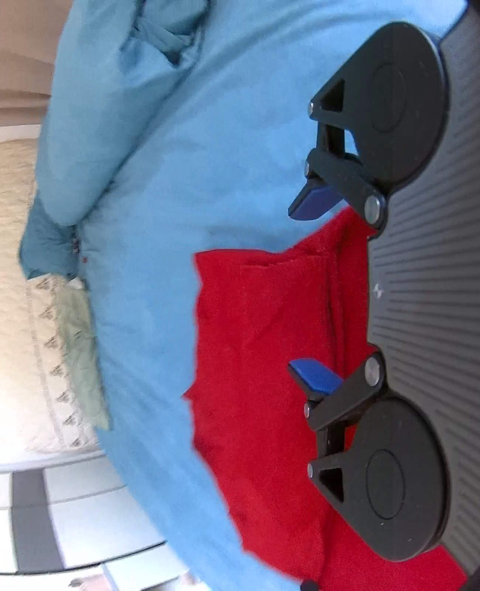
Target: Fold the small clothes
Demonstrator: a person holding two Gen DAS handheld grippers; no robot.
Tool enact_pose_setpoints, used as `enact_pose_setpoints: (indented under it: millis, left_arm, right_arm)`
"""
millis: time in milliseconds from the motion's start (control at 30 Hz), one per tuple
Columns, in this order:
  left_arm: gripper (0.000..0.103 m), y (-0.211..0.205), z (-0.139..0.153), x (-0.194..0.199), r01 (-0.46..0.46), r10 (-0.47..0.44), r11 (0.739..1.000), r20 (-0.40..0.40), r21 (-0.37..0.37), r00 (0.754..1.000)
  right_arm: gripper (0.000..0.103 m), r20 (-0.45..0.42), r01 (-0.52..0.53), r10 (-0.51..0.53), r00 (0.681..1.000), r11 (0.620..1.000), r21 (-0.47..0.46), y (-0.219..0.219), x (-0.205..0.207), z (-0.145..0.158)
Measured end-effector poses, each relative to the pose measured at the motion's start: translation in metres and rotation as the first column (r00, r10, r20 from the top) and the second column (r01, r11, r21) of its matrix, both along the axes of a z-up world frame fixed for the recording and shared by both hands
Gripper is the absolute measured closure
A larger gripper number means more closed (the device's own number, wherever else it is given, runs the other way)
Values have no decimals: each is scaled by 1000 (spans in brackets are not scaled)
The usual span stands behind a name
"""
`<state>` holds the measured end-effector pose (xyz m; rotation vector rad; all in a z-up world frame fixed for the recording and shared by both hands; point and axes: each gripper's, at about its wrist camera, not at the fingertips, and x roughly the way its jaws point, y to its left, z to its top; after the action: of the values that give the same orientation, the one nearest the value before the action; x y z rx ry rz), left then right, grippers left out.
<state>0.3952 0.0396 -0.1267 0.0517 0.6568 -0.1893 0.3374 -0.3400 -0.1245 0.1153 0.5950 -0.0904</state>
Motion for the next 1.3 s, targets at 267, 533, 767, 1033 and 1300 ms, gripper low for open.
enact_pose_setpoints:
  millis: [267,533,767,1033,1300]
  left_arm:
    - [5,1,100,-89,-3,9,999,121,-51,993]
    - [4,18,153,-196,-60,83,988,162,-141,983]
    - [4,35,127,-273,-96,120,980,131,-172,984]
    - [6,46,60,-316,-116,134,972,74,-203,988]
    - [21,63,-8,-302,-204,189,944,-79,-258,979]
  right_arm:
    - [0,162,-80,84,983,996,-30,-15,-100,96]
    - [0,189,-111,123,974,991,-76,-8,-209,149]
    - [0,160,-110,125,979,989,-97,0,-292,137]
    - [0,55,-79,81,995,996,-51,0,-337,68]
    - [2,-77,22,-19,997,999,42,-6,-327,-1]
